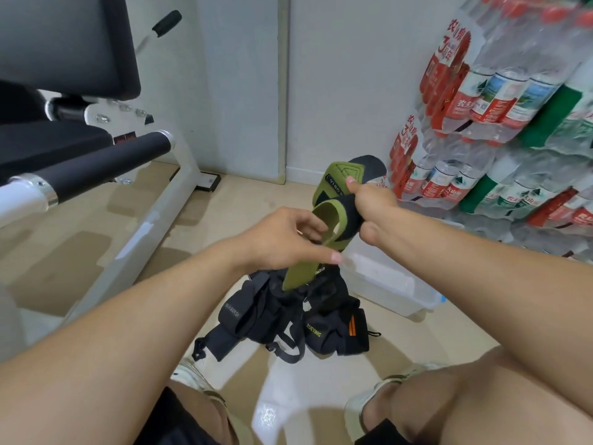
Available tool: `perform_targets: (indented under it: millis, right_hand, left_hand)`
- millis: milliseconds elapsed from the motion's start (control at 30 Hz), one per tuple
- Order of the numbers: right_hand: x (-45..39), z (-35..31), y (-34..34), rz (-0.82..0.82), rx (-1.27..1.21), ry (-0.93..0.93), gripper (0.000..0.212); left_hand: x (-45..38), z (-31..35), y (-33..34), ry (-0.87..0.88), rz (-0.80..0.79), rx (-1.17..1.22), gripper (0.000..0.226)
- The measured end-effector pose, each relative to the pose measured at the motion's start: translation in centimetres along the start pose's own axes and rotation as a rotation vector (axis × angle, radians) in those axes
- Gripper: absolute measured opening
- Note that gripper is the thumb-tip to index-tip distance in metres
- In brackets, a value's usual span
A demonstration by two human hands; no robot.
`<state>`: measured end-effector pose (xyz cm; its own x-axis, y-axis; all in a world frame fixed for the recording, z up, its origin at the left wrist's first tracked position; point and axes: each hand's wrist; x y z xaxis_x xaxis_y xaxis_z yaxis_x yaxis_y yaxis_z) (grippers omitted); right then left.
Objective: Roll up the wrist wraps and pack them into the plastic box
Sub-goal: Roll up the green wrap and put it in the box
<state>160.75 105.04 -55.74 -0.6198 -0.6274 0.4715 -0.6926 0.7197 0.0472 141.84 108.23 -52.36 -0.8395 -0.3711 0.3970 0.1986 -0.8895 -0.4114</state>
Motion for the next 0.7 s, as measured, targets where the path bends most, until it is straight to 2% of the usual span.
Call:
perform_targets:
  millis: [67, 167, 233, 300, 367, 400, 500, 633, 700]
  right_hand:
    - [-0.1, -0.2, 0.2, 0.025, -0.102, 0.035, 0.035]
    - [-0.1, -0.6, 0.2, 0.027, -0.169, 0.027, 0.037]
    - [-0.2, -0.6, -0.1, 0.043, -0.122, 0.004, 0.033]
    - [0.0, -0.4, -0.8, 0.016, 0.046, -0.048, 0.019]
    - [-0.1, -0.1, -1.8, -0.041, 0.266, -0.127, 0.036]
    - [-0.2, 0.2, -2.2, -0.065, 0.368, -0.171, 0.044]
    - [0.2, 0.4, -3.0, -0.176, 0.531, -0.257, 0.04]
    - [1.3, 0.7, -3.2, -0.457, 0.487, -0.199, 0.018]
    - [2.0, 0.4, -3.1, -0.556, 0.483, -0.21, 0.015]
  left_hand:
    - [-0.5, -0.5, 0.2, 0.019, 0.045, -0.126, 0.033]
    - [-1.1, -0.8, -0.2, 0.046, 0.163, -0.198, 0.003]
    - [-1.4, -0.6, -0.7, 0.052, 0.253, -0.178, 0.017]
    - [-1.3, -0.3, -1.4, 0.06, 0.357, -0.069, 0.027]
    - [-1.0, -0.6, -2.1, 0.053, 0.43, 0.045, 0.029]
    - [-0.9, -0.9, -2.4, 0.042, 0.43, 0.086, 0.029]
    - [-0.8, -2.2, -3.1, 0.004, 0.369, 0.12, 0.032]
    - [-0.5, -2.5, -3.5, -0.007, 0.335, 0.161, 0.032]
    - [-0.2, -2.2, -3.6, -0.004, 0.283, 0.126, 0.031]
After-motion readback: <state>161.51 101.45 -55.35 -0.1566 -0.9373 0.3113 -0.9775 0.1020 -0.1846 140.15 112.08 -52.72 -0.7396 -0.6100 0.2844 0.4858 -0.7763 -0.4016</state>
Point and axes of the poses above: each hand's wrist, its own x-axis away from the middle knuckle, its own y-axis out of the palm, z = x × y, and after that the axes turned 11 degrees about -z, right-handed
